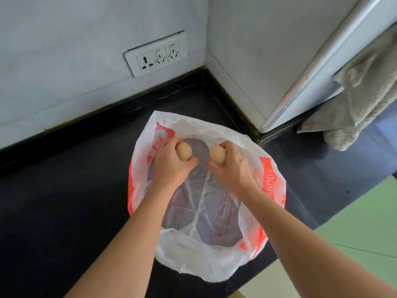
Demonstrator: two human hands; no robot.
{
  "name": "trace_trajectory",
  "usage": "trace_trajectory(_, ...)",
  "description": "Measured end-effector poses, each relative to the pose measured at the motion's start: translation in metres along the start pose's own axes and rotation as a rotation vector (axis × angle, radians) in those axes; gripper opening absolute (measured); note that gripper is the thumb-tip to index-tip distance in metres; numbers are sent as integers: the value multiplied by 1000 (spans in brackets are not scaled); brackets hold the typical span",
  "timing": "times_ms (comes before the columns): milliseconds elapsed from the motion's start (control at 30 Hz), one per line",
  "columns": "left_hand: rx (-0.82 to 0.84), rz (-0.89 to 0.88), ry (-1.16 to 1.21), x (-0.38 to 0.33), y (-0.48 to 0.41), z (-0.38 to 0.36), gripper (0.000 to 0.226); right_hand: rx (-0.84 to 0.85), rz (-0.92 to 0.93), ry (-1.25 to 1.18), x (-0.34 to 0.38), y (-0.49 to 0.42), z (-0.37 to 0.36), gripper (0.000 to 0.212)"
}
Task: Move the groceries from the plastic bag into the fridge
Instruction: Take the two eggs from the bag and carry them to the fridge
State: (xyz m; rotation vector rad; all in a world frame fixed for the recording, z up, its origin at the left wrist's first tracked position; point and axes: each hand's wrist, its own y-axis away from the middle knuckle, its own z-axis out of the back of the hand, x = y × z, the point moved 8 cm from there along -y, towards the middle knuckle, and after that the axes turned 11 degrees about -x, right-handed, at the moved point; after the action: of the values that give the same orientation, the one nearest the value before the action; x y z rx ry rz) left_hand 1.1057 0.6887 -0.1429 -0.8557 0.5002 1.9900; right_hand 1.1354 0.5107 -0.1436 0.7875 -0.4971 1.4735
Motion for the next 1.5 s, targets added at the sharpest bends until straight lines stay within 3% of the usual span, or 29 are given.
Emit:
trace_trajectory(167,21,153,269,-11,44,18,21,-86,65,-201,11,30,26,30)
trace_trajectory(367,12,157,342,-35,84,46,16,-132,153,-237,32,73,70,30)
trace_trajectory(500,-10,68,329,-64,113,71,34,-170,178,-300,39,101,97,25)
trace_trajectory(700,-67,79,348,-78,140,90,32,-151,219,-293,58,121,110,24)
trace_trajectory(800,-87,108,371,-78,145,95,45,-166,236,-267,71,121,119,23)
trace_trajectory(900,-97,115,373,-77,146,103,32,-161,264,-268,81,121,117,21)
trace_trajectory(1167,-266,186,377,-68,162,146,16,28,408,-321,114,123,89,25)
trace_trajectory(1300,-380,230,370,-64,184,164,21,137,472,-324,130,130,82,22)
trace_trajectory(1433,-499,329,371,-61,215,178,40,285,512,-312,130,149,66,23)
trace_trajectory(1500,-574,397,354,-53,237,182,28,369,528,-292,127,161,57,22)
